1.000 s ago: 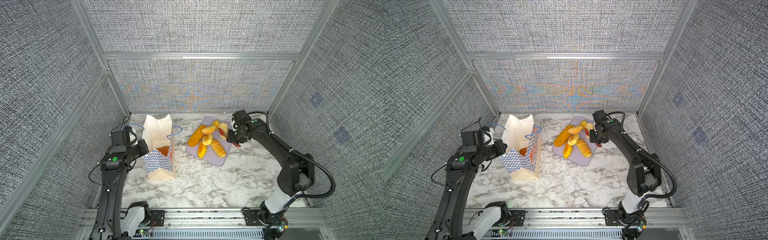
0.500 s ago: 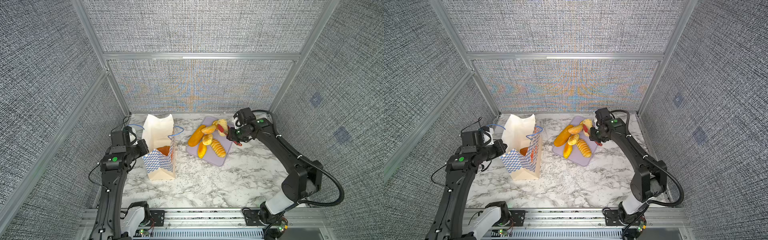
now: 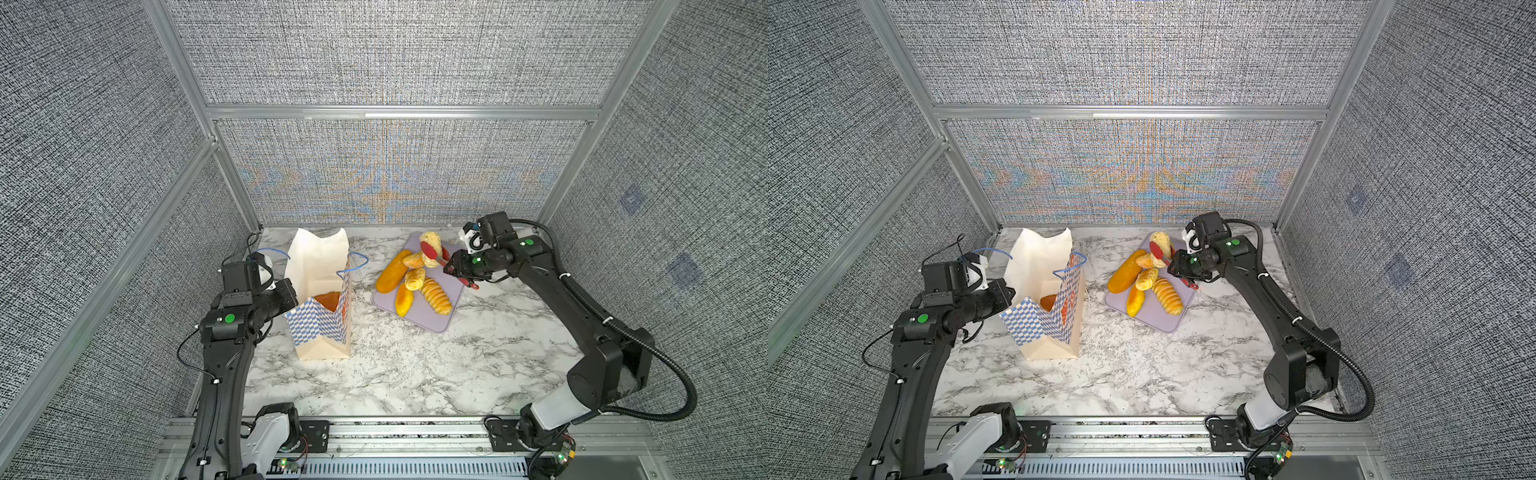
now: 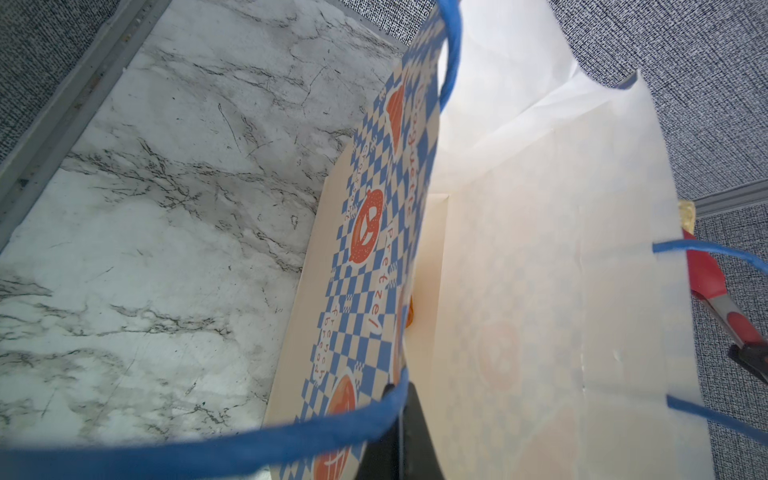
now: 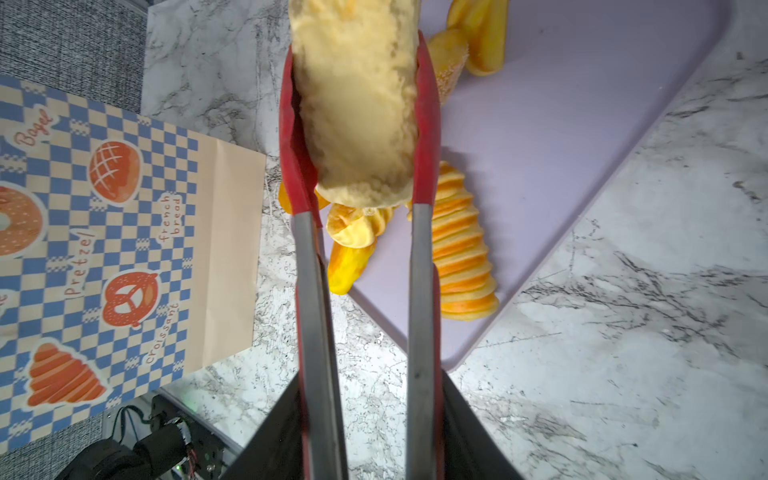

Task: Place the fake bread into the paper bag
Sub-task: 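Squeeze the tongs on the pale oblong bread and lift it, then carry the pale oblong bread in the tongs over the open paper bag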

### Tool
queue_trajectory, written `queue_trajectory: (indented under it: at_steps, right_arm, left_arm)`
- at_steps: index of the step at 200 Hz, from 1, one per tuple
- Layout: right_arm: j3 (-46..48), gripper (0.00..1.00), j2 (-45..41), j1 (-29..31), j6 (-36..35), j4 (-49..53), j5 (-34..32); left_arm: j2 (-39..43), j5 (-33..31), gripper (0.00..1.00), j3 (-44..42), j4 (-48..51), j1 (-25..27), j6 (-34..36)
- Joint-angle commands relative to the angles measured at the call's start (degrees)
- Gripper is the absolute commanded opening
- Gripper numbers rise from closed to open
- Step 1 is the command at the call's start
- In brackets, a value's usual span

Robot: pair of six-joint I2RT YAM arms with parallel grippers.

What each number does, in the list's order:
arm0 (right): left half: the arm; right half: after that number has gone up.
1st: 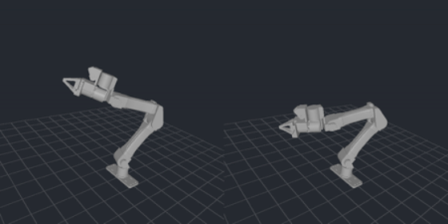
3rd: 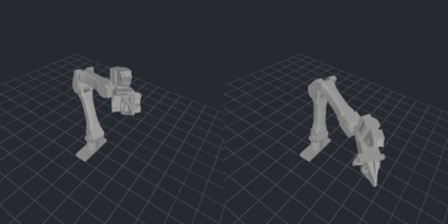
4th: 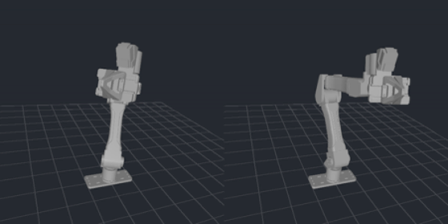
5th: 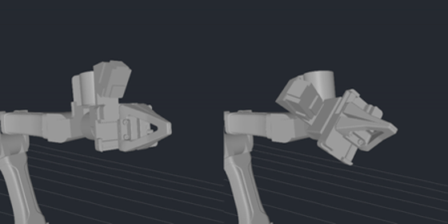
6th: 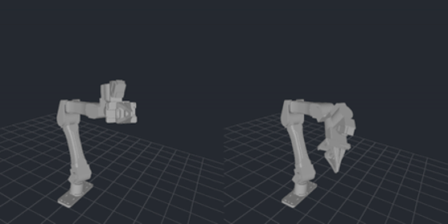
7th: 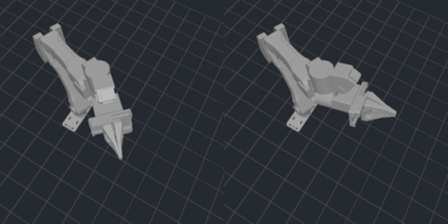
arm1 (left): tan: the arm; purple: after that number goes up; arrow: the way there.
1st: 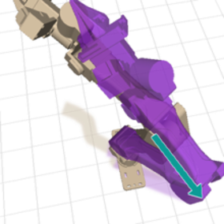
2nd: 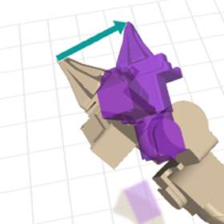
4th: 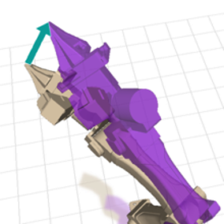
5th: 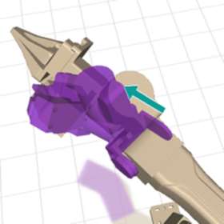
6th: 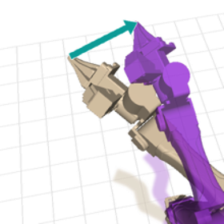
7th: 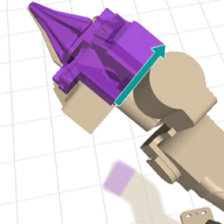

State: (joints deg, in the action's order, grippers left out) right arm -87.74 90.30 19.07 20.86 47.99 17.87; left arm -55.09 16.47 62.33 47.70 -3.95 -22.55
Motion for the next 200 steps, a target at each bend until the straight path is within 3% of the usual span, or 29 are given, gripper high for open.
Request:
queue_trajectory:
  at_steps: [1,116,200]
  right_arm:
    - [0.03,0.46,-0.56,-0.04,1.26,-3.5,4.63]
    - [-0.74,0.46,-0.22,0.0,6.26,-9.09,15.64]
    - [-5.59,0.46,0.12,2.94,7.6,-8.97,15.99]
  left_arm:
    - [0.16,0.32,0.04,-0.19,-1.56,-0.06,-0.02]
    - [0.38,0.23,0.04,-0.19,-1.41,-0.04,-0.1]
    - [0.18,0.42,0.04,-0.01,-1.74,-0.04,-0.36]
